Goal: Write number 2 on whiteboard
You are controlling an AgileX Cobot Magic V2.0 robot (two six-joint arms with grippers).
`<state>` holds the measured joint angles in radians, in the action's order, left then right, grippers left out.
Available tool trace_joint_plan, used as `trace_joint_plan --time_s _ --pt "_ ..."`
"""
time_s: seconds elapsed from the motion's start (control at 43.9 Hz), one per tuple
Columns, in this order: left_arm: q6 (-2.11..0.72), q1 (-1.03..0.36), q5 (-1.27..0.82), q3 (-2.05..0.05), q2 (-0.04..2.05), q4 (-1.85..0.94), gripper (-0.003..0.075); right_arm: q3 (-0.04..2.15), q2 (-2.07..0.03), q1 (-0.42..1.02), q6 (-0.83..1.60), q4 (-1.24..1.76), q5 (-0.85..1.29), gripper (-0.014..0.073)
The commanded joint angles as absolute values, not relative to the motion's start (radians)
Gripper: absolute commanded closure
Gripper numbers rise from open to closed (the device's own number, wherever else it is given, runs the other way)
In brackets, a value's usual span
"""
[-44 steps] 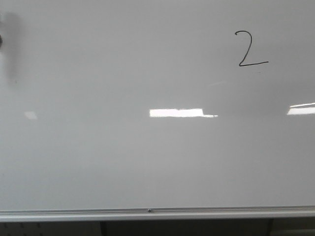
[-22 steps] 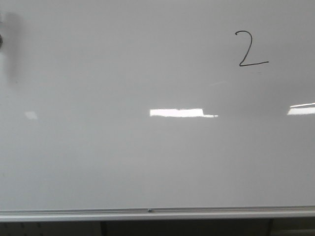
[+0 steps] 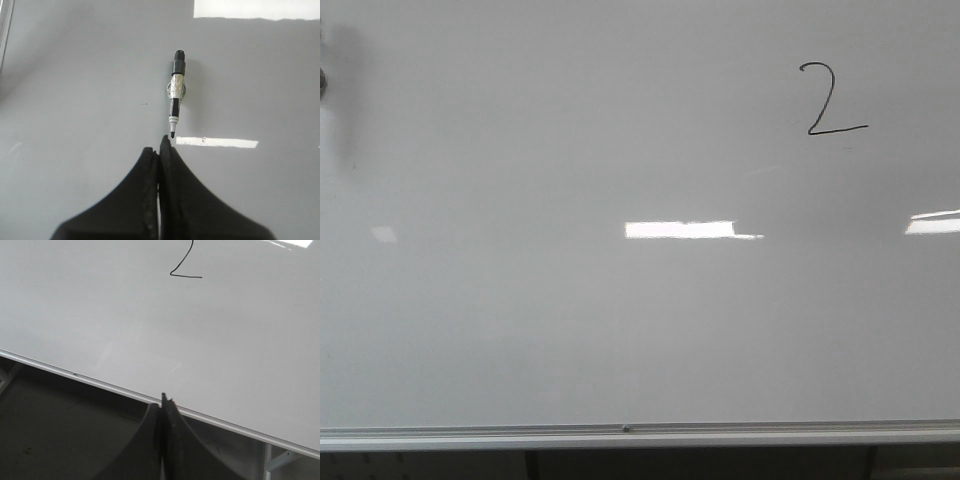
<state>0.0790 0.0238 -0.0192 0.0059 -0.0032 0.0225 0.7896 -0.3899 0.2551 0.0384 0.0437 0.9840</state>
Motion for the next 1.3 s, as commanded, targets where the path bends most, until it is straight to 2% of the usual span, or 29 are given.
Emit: trace_joint_plan --time_s 0.0,0.137,0.273,0.479,0.752,1.276 --pt "0.079 0.015 0.065 0.039 -0.030 0.023 0.0741 0.753 -0.328 0.217 0.038 0.044 0.880 0.0659" --pt "0.079 0.015 0.065 0.039 -0.030 0.023 0.0741 0.610 -0.215 0.112 0.038 0.021 0.748 0.0659" --pt "0.079 0.015 0.065 0.039 -0.030 0.023 0.0741 0.431 -0.116 0.034 0.038 0.017 0.526 0.0659" --pt "0.079 0.015 0.065 0.039 -0.030 0.023 0.0741 0.183 -0.034 -0.015 0.038 0.017 0.221 0.0659" --pt "0.079 0.015 0.065 0.039 -0.030 0.023 0.0741 -0.024 0.031 -0.051 0.038 0.041 -0.009 0.0659" --pt "0.079 0.015 0.065 0.039 -0.030 0.023 0.0741 -0.023 0.030 -0.051 0.038 0.042 0.019 0.0659"
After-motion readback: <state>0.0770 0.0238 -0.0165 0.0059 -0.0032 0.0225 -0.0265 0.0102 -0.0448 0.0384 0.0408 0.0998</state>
